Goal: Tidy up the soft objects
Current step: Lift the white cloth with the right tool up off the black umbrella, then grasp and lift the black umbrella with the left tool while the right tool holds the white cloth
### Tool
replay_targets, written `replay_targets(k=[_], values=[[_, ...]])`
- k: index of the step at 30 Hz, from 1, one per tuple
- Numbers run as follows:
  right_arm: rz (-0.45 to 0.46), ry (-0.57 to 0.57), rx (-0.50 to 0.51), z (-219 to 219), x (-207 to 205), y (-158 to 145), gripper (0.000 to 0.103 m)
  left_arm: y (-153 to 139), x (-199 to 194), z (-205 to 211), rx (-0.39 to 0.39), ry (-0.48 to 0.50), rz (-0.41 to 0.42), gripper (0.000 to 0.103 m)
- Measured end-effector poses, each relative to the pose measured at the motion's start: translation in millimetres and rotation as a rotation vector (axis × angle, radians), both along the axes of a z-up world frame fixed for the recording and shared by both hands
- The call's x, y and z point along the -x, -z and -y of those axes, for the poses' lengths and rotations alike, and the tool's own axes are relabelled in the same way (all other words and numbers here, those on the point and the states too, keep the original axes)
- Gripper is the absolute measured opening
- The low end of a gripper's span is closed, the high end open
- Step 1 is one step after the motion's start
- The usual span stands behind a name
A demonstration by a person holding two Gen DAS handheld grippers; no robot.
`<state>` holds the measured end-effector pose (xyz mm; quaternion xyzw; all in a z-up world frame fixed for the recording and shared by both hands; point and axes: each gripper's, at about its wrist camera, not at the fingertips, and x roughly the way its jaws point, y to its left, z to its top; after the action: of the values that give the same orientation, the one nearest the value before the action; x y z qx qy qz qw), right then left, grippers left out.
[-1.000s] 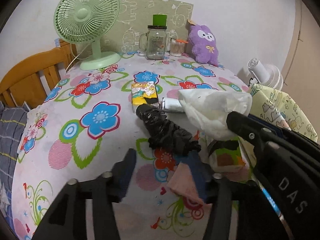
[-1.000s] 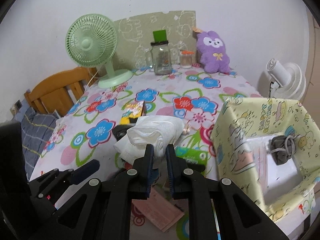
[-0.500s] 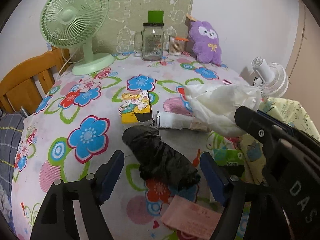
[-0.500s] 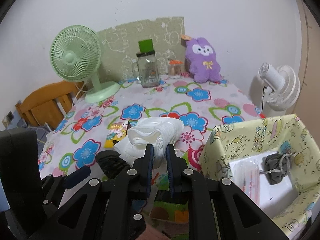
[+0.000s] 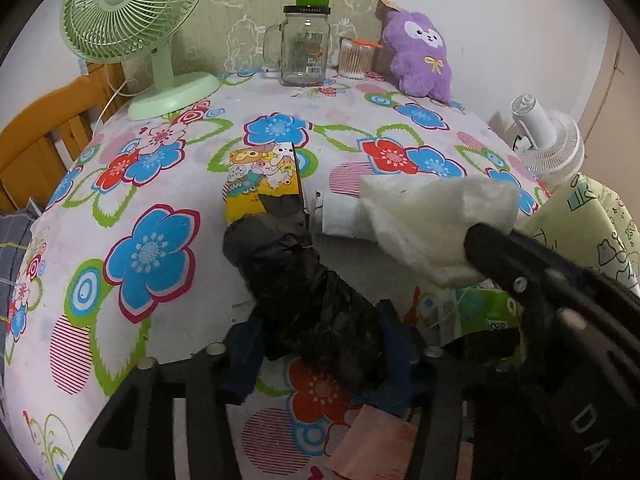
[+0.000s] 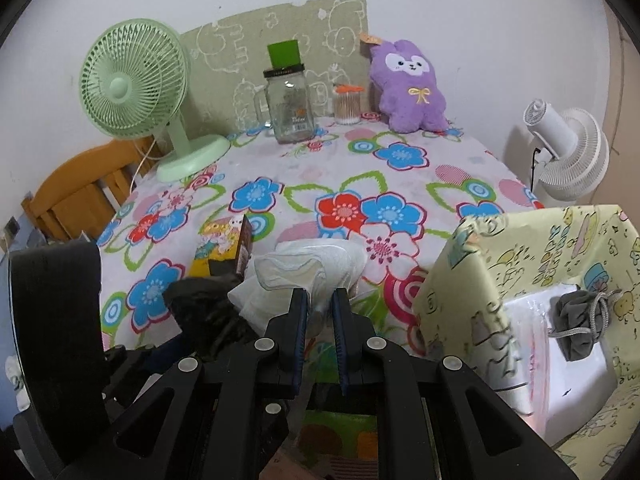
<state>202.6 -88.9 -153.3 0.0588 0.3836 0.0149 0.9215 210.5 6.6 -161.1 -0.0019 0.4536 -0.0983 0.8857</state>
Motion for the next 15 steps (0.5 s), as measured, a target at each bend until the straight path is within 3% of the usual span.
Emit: replay_targets(k=[6, 15], values=[[-0.02, -0.01, -0.009, -2, 0, 7, 0.016, -2, 7, -2, -0.027, 0.011, 0.029, 0.036], [-0.014, -0.023, -0.008, -5, 10, 2, 0.016, -19, 23, -6, -0.042, 0.001, 0.085, 0.035]])
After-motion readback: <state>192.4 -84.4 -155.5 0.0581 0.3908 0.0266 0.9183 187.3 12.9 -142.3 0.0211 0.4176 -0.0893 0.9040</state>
